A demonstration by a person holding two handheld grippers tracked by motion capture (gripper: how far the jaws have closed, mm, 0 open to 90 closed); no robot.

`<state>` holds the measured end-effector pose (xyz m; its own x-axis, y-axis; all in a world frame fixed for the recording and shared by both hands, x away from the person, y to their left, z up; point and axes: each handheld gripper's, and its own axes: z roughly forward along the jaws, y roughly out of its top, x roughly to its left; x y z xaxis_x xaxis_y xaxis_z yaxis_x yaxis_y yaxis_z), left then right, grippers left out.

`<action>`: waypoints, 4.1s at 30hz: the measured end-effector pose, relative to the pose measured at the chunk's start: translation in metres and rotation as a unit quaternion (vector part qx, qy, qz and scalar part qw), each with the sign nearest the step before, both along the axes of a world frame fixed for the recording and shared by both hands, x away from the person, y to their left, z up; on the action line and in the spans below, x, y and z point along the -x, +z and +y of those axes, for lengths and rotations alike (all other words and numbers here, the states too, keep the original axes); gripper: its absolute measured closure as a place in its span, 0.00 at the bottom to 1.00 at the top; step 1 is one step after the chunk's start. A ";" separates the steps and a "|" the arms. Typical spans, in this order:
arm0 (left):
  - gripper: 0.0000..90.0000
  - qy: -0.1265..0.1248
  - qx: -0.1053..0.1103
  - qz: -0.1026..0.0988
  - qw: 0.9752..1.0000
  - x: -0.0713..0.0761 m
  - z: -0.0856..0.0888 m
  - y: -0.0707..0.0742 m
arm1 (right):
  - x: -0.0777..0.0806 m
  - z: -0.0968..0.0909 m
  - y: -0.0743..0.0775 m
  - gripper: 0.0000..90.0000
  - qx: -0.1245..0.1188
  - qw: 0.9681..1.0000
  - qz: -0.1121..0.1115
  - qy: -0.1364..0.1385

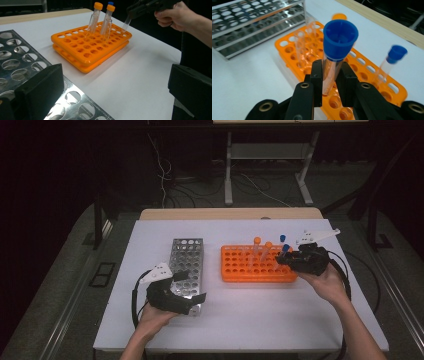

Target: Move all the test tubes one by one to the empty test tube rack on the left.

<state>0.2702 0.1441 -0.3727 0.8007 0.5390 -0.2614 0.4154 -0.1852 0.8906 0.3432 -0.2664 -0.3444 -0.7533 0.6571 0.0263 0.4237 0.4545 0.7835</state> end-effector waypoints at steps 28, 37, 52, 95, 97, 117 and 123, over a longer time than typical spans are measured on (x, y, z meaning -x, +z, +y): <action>0.00 -0.057 -0.058 -0.012 0.997 -0.018 -0.025 0.040 | 0.026 0.060 0.043 0.84 0.007 0.992 0.032 0.126; 0.01 -0.073 -0.075 -0.015 0.994 -0.026 -0.034 0.053 | 0.028 0.083 0.042 0.84 0.017 0.986 0.041 0.159; 0.15 -0.126 -0.122 -0.020 0.984 -0.040 -0.051 0.082 | 0.031 0.116 0.029 0.84 0.035 0.978 0.053 0.200; 0.82 -0.256 -0.246 0.021 0.935 -0.062 -0.087 0.084 | 0.034 0.144 0.006 0.70 0.046 0.972 0.065 0.219; 0.82 -0.255 -0.248 0.020 0.935 -0.063 -0.086 0.086 | 0.035 0.139 0.007 0.64 0.041 0.975 0.059 0.212; 0.82 -0.195 -0.247 0.007 0.949 -0.092 -0.062 0.118 | 0.054 0.057 0.001 0.12 -0.042 0.992 0.069 0.098; 0.82 -0.169 -0.244 0.006 0.955 -0.103 -0.052 0.122 | 0.058 0.039 -0.004 0.00 -0.064 0.993 0.066 0.067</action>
<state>0.3736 0.0917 -0.2506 0.9493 0.3094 -0.0558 0.2677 -0.7025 0.6594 0.2849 -0.2274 -0.3483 -0.8184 0.5357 0.2079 0.4693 0.4143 0.7798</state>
